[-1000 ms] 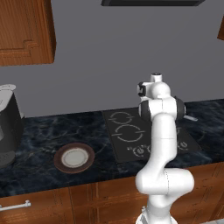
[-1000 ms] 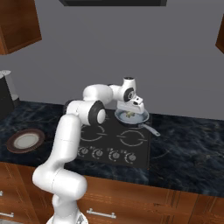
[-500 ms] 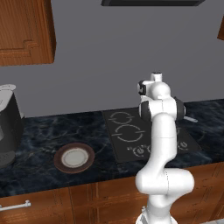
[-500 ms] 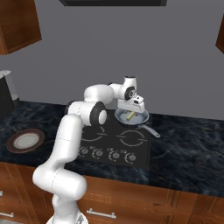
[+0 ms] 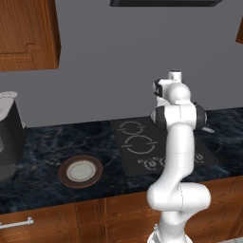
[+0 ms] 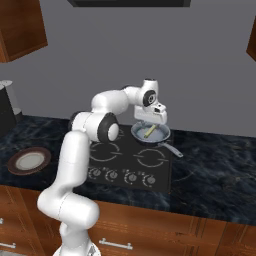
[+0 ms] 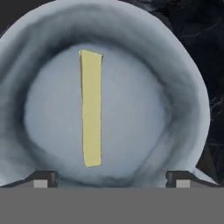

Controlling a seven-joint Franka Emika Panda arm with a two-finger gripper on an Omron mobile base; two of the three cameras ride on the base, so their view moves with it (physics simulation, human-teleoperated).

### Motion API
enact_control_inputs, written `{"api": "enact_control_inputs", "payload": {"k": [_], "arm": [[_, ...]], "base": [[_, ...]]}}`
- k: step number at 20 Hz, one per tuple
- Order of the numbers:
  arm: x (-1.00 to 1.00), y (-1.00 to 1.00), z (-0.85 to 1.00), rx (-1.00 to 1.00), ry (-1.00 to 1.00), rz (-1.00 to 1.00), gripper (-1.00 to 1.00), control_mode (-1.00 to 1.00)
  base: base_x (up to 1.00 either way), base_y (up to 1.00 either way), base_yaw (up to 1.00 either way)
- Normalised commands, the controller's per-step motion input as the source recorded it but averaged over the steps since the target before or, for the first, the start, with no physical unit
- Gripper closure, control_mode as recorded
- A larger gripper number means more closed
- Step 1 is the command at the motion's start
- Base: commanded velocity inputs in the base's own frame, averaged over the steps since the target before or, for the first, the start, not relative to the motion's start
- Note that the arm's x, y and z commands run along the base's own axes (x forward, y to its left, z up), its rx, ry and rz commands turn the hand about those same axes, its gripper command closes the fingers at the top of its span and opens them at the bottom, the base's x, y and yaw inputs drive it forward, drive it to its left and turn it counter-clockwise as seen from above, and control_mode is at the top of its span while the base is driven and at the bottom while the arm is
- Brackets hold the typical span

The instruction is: Pick up the butter stick and place it in the pan. Then turn on the burner for the pan.

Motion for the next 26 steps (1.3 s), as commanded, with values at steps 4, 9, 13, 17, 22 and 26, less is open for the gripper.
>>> {"api": "enact_control_inputs", "payload": {"k": [4, 9, 13, 17, 22, 26], "arm": [[-0.92, 0.0, 0.03, 0.0, -0.02, 0.02, -1.0, -1.0], [-0.87, 0.05, 0.14, 0.0, -0.13, 0.07, -1.0, -1.0], [-0.87, 0.17, 0.18, 0.0, -0.12, 0.07, -1.0, -1.0], [-0.71, 0.28, 0.02, 0.0, -0.1, 0.06, -1.0, -1.0], [-0.17, 0.17, 0.0, 0.0, -0.04, 0.09, -1.0, -1.0], [-0.05, 0.0, 0.0, 0.0, -0.01, 0.2, -1.0, -1.0]], "base": [[0.0, 0.0, 0.0], [0.0, 0.0, 0.0], [0.0, 0.0, 0.0], [0.0, 0.0, 0.0], [0.0, 0.0, 0.0], [0.0, 0.0, 0.0]]}}
